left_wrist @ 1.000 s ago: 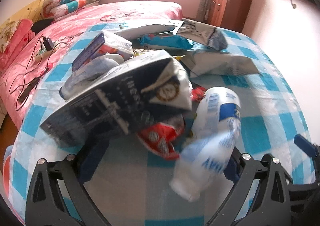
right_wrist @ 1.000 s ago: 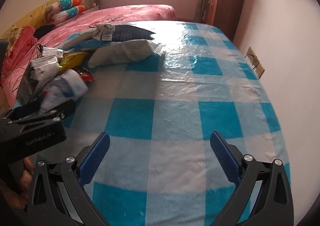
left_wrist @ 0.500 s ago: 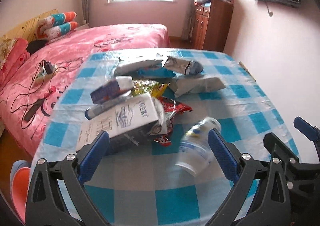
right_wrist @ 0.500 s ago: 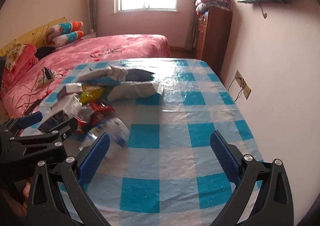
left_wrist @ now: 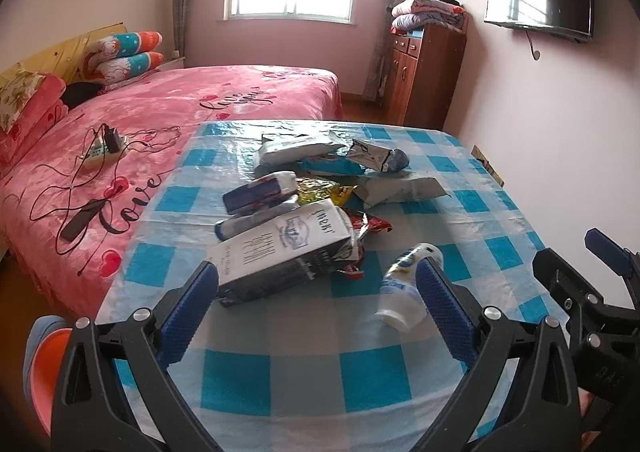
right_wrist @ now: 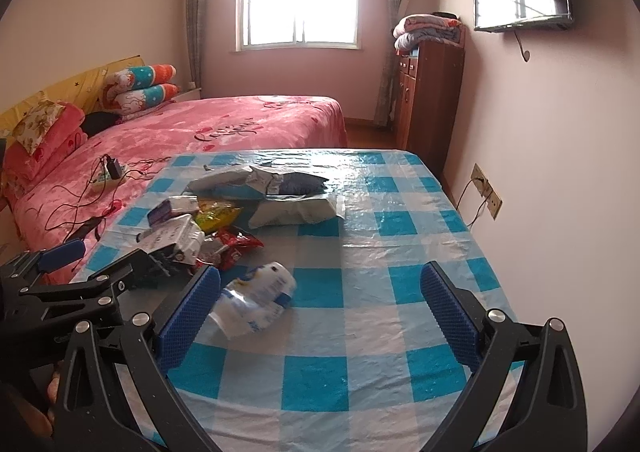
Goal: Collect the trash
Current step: 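Move both tools back and aim them at the trash pile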
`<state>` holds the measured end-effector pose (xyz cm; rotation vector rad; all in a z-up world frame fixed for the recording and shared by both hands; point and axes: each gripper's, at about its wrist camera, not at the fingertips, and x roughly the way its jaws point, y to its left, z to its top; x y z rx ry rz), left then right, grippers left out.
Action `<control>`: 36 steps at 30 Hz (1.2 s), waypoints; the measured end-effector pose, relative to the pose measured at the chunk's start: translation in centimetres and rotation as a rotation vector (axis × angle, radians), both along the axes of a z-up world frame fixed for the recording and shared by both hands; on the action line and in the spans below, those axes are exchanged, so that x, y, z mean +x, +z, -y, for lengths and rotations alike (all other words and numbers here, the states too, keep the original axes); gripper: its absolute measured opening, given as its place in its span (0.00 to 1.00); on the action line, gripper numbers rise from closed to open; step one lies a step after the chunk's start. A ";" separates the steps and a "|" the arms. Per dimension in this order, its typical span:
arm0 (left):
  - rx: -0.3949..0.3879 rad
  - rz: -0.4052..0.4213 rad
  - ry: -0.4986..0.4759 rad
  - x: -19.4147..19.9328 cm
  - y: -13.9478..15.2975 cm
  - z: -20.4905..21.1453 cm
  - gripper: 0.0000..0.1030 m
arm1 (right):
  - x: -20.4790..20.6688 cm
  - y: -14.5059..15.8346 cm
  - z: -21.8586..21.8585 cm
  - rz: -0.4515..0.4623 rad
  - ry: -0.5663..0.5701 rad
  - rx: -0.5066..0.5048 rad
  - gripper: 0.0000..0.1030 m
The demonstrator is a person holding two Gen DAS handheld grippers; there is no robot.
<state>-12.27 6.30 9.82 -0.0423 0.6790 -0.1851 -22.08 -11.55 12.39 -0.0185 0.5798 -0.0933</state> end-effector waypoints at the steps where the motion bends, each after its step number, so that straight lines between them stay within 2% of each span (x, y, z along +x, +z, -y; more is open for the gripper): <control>1: -0.004 0.003 0.002 -0.2 0.0 -0.2 0.96 | -0.2 0.0 -0.2 0.003 0.002 -0.006 0.96; 9: 0.017 0.017 0.021 -1.3 -0.1 -1.8 0.96 | -0.9 0.2 -0.9 0.006 0.004 -0.010 0.96; 15: 0.006 -0.006 0.046 -1.2 -1.0 -3.5 0.96 | -0.8 0.1 -0.1 -0.006 -0.016 0.059 0.96; 23: 0.022 -0.040 0.066 0.2 -2.8 -5.8 0.96 | 0.2 -1.6 1.5 -0.085 -0.040 0.121 0.96; 28: 0.032 -0.007 -0.069 1.7 -2.9 -6.3 0.96 | 1.9 -3.4 2.0 -0.169 0.024 0.251 0.96; 32: 0.039 -0.015 -0.199 3.6 -3.2 -6.5 0.96 | 3.4 -4.8 1.8 -0.220 0.088 0.366 0.96; 36: 0.051 -0.041 -0.263 5.5 -3.9 -6.5 0.96 | 4.7 -6.0 1.2 -0.265 0.139 0.456 0.92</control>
